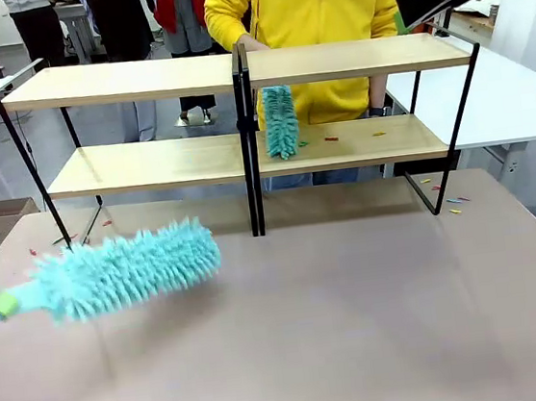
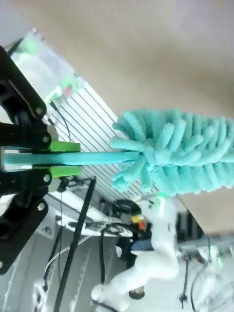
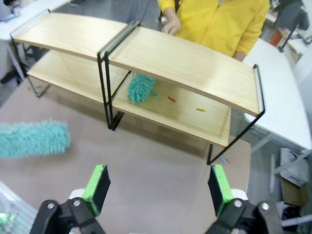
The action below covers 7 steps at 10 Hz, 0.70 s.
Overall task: Clean the shelves.
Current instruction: Clean another randomly selected level of the Shelf with the Duster.
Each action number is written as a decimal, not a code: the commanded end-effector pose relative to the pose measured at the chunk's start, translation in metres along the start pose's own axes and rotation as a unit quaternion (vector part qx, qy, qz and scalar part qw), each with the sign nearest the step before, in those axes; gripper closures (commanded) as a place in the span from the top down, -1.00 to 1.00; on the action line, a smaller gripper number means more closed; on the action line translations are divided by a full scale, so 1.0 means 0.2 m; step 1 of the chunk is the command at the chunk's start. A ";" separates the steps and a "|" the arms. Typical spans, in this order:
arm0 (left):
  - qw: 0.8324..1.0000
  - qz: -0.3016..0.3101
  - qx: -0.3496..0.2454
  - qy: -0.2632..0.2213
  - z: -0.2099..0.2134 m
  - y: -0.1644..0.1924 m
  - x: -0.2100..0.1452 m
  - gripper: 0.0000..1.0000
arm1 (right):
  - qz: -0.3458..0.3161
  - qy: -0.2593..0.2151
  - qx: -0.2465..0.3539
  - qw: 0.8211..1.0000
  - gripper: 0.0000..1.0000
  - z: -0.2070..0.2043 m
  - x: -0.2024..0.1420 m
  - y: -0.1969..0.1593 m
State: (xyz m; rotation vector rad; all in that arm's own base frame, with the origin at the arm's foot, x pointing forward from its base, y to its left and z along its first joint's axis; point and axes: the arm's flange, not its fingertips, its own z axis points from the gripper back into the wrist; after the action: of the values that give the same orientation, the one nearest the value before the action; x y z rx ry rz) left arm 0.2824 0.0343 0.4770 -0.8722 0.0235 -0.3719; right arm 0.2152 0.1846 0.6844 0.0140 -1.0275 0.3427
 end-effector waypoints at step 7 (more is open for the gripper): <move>0.909 -0.096 -0.206 -0.349 0.66 -0.08 -0.32 -1.00 | -0.002 -0.001 -0.002 1.000 1.00 0.00 0.00 0.00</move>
State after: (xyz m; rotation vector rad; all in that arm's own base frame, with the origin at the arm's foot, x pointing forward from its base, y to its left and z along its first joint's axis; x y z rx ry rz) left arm 0.2200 0.1450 0.5557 -1.4060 -0.6983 -0.3471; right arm 0.2151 0.1846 0.6844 0.0141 -1.0278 0.3428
